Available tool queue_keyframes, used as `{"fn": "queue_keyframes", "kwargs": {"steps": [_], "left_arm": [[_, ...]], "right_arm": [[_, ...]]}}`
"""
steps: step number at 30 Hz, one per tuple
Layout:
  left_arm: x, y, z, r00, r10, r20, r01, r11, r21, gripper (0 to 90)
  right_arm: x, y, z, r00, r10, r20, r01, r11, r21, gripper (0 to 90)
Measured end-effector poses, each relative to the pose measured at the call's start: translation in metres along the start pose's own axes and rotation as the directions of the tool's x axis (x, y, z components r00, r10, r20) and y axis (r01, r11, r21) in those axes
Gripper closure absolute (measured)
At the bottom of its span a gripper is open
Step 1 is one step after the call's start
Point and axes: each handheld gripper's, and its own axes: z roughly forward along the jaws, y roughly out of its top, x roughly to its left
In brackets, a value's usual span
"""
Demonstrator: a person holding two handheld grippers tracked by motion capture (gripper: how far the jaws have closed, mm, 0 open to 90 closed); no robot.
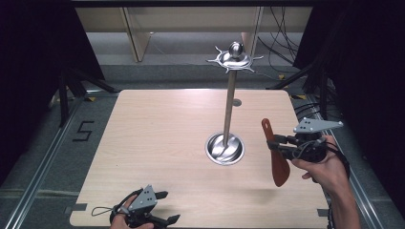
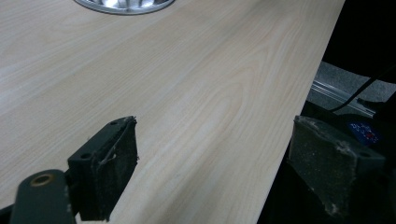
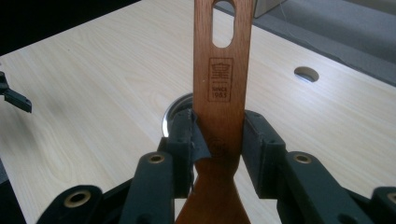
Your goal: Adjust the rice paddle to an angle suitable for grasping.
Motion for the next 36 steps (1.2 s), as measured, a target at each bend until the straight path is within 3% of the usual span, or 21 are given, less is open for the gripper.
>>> {"fn": "queue_keyframes", "kwargs": {"steps": [1,2,3,6,7,8,11,12,13,14,16,18,21,22,26,28,30,33,34,35,36], "left_arm": [[-0.001,-0.001,0.001,0.9999,-0.004,-0.011,0.004,0.9999,-0.010,14.9],[-0.003,-0.002,0.002,0.9991,-0.042,-0.011,0.042,0.9989,-0.022,14.9],[0.001,-0.001,0.000,0.9999,-0.003,-0.011,0.003,0.9999,0.011,14.8],[0.000,0.000,0.002,0.9999,-0.011,-0.009,0.011,0.9999,-0.001,14.9],[-0.001,-0.001,0.002,0.9991,-0.042,-0.005,0.042,0.9991,-0.002,14.9],[-0.001,-0.001,0.002,0.9991,-0.043,-0.003,0.043,0.9991,-0.002,14.9],[0.001,-0.001,0.001,1.0000,-0.001,-0.008,0.001,1.0000,0.005,14.9],[0.000,-0.001,0.001,1.0000,-0.008,-0.003,0.008,1.0000,-0.003,14.8],[0.001,-0.001,0.002,1.0000,-0.009,-0.003,0.009,0.9999,-0.007,14.9],[0.000,-0.001,0.002,0.9992,-0.040,-0.003,0.040,0.9992,-0.003,14.8],[-0.001,-0.001,0.002,0.9992,-0.040,-0.007,0.040,0.9992,0.002,14.8],[0.001,-0.001,0.002,1.0000,-0.008,-0.001,0.008,1.0000,-0.005,14.8],[-0.001,-0.001,0.002,0.9993,-0.038,-0.009,0.038,0.9993,0.000,14.9],[0.001,0.000,0.001,0.9999,0.002,-0.010,-0.002,1.0000,0.005,14.9],[-0.001,0.000,0.002,0.9997,-0.023,-0.007,0.023,0.9997,0.009,14.9],[0.000,0.000,0.002,0.9999,-0.013,-0.007,0.013,0.9999,0.009,14.9],[0.000,0.000,0.002,0.9999,-0.011,-0.009,0.011,0.9999,0.005,14.8],[0.001,0.000,0.001,1.0000,0.004,-0.007,-0.004,1.0000,0.007,14.9],[-0.001,-0.001,0.002,0.9996,-0.027,-0.008,0.027,0.9996,0.008,14.9],[0.001,0.000,0.001,0.9999,0.004,-0.010,-0.004,0.9998,0.020,14.9],[0.000,-0.001,0.001,0.9998,-0.016,-0.015,0.016,0.9998,0.013,14.9]], "right_arm": [[0.000,0.001,0.002,0.9998,-0.016,0.009,0.016,0.999,-0.029,67.0],[0.001,0.003,0.001,1.0000,-0.003,0.006,0.003,0.999,-0.042,67.0],[0.001,0.005,-0.001,1.0000,-0.003,0.001,0.003,0.999,-0.042,67.0],[0.000,0.015,-0.008,0.9998,-0.022,-0.001,0.022,0.997,-0.067,67.0],[0.002,0.018,-0.010,0.9999,-0.011,-0.011,0.010,0.997,-0.080,67.0],[0.002,0.022,-0.012,0.9998,-0.015,-0.009,0.014,0.995,-0.102,67.0],[0.004,0.033,-0.016,0.9998,-0.021,-0.001,0.020,0.988,-0.152,67.0],[0.006,0.036,-0.016,0.9997,-0.025,0.007,0.026,0.986,-0.166,67.0],[0.007,0.040,-0.016,0.9991,-0.041,0.009,0.042,0.986,-0.164,67.0],[0.008,0.043,-0.017,0.9993,-0.038,0.007,0.038,0.985,-0.166,67.0],[0.009,0.050,-0.016,0.9972,-0.072,0.020,0.075,0.981,-0.180,67.0],[0.012,0.058,-0.017,0.9982,-0.060,0.004,0.059,0.980,-0.192,67.0],[0.013,0.069,-0.021,0.9987,-0.051,0.006,0.051,0.972,-0.228,67.0],[0.012,0.071,-0.021,0.9984,-0.056,0.011,0.057,0.969,-0.242,67.0],[0.013,0.076,-0.024,0.9991,-0.042,0.011,0.043,0.965,-0.260,67.0],[0.013,0.083,-0.028,0.9988,-0.045,0.019,0.049,0.955,-0.291,67.0],[0.014,0.084,-0.029,0.9992,-0.039,0.013,0.041,0.957,-0.287,67.0],[0.016,0.092,-0.031,0.9989,-0.044,0.017,0.047,0.950,-0.309,67.0],[0.017,0.094,-0.032,0.9992,-0.034,0.020,0.039,0.948,-0.317,67.0],[0.016,0.097,-0.033,0.9974,-0.059,0.041,0.069,0.942,-0.329,67.0],[0.017,0.099,-0.033,0.9980,-0.057,0.027,0.063,0.942,-0.329,67.0]]}}
